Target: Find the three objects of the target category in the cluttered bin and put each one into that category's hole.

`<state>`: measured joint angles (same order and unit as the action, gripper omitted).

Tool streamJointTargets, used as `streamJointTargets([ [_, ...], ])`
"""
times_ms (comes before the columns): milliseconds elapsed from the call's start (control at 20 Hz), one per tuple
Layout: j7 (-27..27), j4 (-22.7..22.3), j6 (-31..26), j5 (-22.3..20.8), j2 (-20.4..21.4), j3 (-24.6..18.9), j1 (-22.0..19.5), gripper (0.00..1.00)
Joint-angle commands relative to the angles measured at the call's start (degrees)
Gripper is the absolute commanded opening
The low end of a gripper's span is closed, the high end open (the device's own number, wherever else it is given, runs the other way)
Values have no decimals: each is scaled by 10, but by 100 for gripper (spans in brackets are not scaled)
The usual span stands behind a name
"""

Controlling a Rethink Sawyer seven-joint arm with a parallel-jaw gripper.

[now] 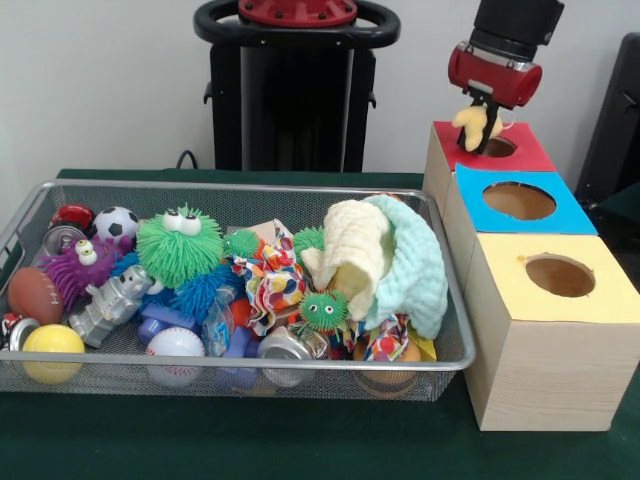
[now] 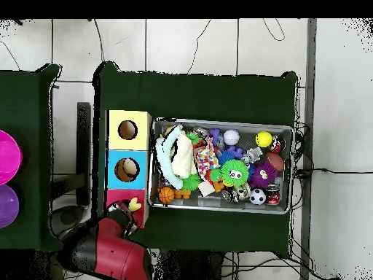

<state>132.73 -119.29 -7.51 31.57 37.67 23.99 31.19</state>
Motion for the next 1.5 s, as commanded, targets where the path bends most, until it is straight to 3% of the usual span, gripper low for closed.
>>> streamJointTargets([
  [50,123,-30,-63,24,11,-77,-15,0],
  [750,136,-29,-71,31,12,-82,-11,0],
  [1300,126,-10,-134,11,-5,-57,-2,0],
  [1500,120,-15,-130,10,-4,-64,-9,0],
])
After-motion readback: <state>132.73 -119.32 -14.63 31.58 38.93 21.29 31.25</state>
